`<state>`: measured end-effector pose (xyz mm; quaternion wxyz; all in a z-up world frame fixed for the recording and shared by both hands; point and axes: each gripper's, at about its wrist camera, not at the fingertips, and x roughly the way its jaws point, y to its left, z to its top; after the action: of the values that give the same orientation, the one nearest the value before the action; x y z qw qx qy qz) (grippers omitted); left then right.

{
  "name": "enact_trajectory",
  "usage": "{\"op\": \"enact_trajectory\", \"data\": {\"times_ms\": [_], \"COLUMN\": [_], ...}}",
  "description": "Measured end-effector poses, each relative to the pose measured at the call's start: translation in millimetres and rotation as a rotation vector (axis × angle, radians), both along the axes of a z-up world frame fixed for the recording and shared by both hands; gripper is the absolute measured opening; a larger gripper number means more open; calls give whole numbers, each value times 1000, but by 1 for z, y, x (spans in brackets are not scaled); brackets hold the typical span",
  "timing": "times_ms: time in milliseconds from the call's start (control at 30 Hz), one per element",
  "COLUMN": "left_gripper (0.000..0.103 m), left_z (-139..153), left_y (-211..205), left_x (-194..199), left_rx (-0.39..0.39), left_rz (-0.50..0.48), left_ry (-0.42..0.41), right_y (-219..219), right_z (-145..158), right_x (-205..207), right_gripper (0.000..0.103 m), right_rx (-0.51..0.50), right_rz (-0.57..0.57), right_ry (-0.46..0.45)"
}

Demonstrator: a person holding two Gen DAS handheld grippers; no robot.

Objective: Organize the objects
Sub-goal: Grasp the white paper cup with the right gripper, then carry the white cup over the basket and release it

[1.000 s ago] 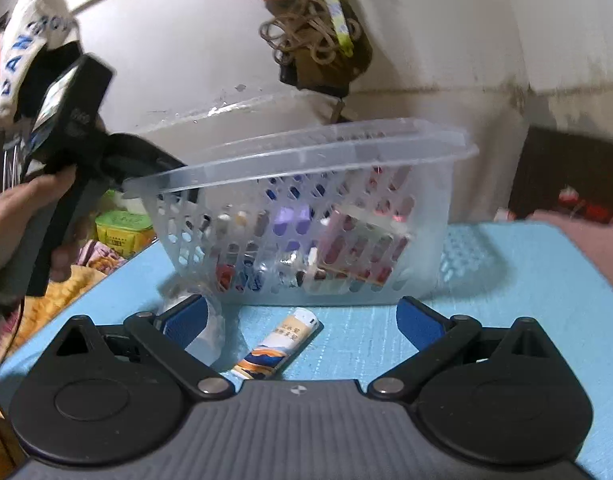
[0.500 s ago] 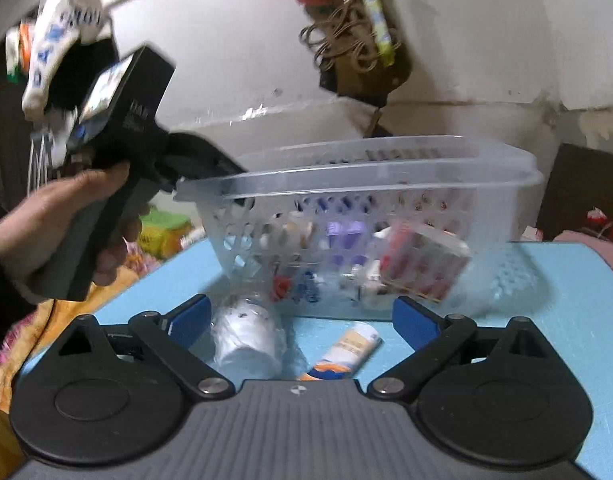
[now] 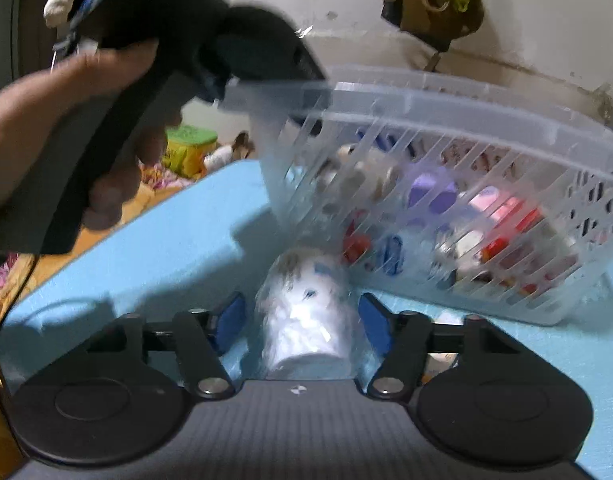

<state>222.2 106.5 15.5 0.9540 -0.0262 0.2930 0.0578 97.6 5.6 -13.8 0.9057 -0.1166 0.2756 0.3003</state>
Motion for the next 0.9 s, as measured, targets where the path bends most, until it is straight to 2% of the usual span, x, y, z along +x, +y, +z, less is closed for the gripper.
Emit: {"op": "enact_trajectory", "data": {"times_ms": [167, 300, 500, 667, 900], "left_gripper": [35, 35, 35, 36, 36], "left_z": [0, 0, 0, 0, 1], "left_y": [0, -2, -2, -2, -2], "left_x": [0, 0, 0, -1, -1], "left_rx": [-3, 1, 6, 10, 13], "left_rz": [1, 6, 10, 13, 19], "left_ry": [-3, -4, -11, -13, -13], "right_y": [-9, -21, -56, -83, -95], "right_z": [1, 7, 18, 20, 22], "right_x": [0, -9, -22, -27, -27], "right_gripper": [53, 52, 52, 52, 52], "right_rx": [68, 136, 233, 272, 266], "right_rz": [3, -13, -37, -73, -116], "right_ry": [3, -43, -43, -33, -48]}}
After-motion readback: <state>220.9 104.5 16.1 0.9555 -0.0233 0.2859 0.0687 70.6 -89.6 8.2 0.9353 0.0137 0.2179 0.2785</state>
